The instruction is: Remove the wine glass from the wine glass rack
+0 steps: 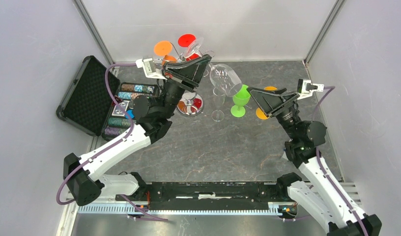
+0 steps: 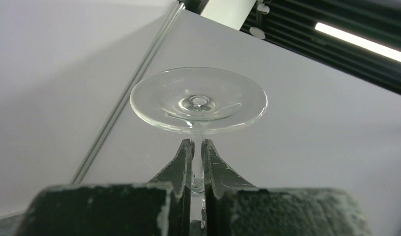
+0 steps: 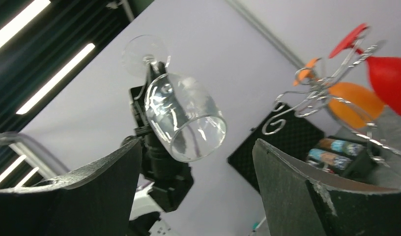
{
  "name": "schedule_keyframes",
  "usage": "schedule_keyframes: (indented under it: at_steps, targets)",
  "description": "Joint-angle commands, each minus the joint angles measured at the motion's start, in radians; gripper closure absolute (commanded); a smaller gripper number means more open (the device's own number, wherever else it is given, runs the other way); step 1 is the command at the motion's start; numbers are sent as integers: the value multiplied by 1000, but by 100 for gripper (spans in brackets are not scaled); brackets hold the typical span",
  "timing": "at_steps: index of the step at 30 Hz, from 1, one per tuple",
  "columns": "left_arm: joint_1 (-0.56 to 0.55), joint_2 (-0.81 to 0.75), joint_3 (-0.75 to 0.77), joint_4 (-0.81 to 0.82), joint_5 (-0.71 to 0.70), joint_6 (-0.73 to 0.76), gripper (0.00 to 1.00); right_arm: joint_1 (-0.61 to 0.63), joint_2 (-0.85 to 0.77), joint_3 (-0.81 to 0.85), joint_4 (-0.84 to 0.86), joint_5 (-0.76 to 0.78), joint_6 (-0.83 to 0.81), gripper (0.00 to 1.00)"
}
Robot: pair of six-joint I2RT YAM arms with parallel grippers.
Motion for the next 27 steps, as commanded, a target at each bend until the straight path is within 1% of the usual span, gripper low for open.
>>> schedule_keyframes:
  at_steps: [1,3,7,12,17,20,25,27]
  targets:
    - [0,18,38,124,-20,-133,98,11,50,-5,367,-137,185,14]
    - [0,27,40,128,-22,-159,98,17,65,4,408,-143,203,14]
    - [0,43,41,141,-21,-194,98,30,91,32,397,-149,204,15]
    - [0,77,31,219,10,-241,98,70,147,51,449,-151,260,22]
    - [0,92,27,256,37,-252,98,110,195,56,491,-131,274,34]
    - [0,94,14,278,42,-254,98,120,207,61,516,-114,264,46]
    - [0,89,-3,294,62,-233,98,120,196,78,461,-81,187,62]
    - [0,86,-9,300,67,-229,98,120,185,88,404,-61,140,63]
